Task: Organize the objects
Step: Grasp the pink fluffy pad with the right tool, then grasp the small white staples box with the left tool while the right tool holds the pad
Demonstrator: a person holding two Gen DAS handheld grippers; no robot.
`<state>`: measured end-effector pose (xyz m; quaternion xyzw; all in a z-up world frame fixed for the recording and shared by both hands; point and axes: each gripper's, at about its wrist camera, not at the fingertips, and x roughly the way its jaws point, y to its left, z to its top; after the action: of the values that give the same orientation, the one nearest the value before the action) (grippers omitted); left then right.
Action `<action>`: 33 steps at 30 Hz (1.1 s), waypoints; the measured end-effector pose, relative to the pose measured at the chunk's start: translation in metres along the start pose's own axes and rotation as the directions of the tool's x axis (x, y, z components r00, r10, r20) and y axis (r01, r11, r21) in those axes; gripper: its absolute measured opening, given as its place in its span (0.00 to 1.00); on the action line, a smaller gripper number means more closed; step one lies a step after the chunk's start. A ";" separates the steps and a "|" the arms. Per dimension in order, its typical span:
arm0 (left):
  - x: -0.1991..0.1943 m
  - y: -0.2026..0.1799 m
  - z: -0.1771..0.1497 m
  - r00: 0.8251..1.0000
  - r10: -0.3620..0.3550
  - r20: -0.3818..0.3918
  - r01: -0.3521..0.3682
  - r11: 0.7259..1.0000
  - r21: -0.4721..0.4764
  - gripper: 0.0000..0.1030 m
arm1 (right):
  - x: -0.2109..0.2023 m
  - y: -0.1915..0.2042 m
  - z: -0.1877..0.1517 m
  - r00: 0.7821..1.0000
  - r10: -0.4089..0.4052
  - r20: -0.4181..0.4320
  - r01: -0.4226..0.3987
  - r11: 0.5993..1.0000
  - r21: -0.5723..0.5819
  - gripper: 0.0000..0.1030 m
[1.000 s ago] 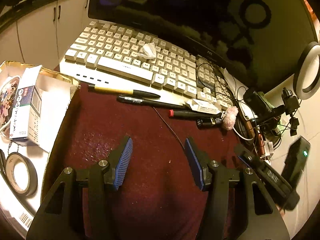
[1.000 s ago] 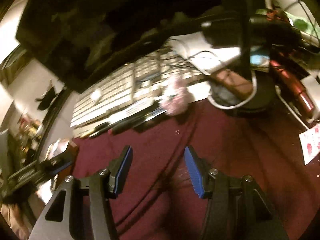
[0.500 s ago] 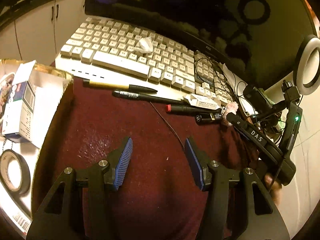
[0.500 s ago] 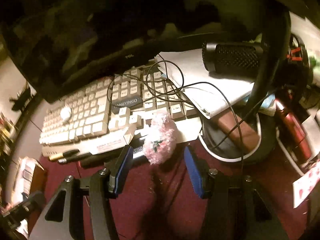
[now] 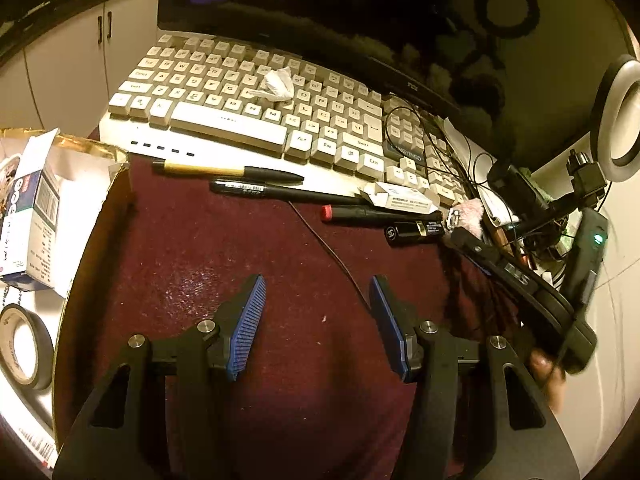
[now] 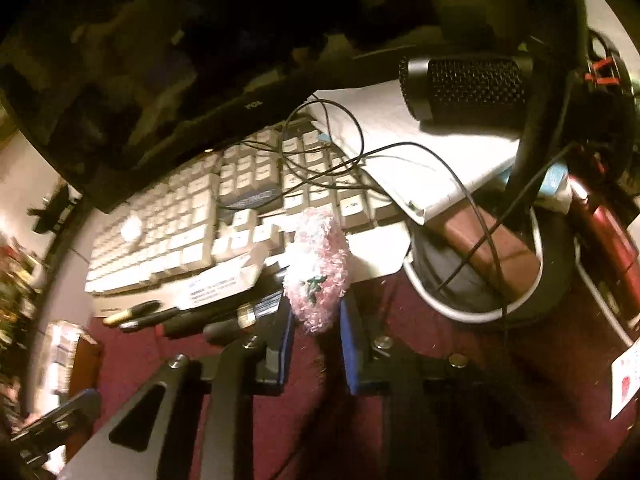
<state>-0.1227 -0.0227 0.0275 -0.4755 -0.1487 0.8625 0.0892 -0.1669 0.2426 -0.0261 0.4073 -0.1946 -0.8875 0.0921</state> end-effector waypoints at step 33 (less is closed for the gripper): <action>0.087 -0.077 0.050 0.961 -0.211 -0.177 0.244 0.952 0.185 0.52 | -0.051 -0.041 -0.033 0.951 0.305 0.041 -0.306 0.952 0.009 0.19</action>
<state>-0.2105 0.0669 0.0100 -0.5091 -0.1055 0.8174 0.2481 -0.1088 0.2878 -0.0274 0.3557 -0.2636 -0.8689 0.2216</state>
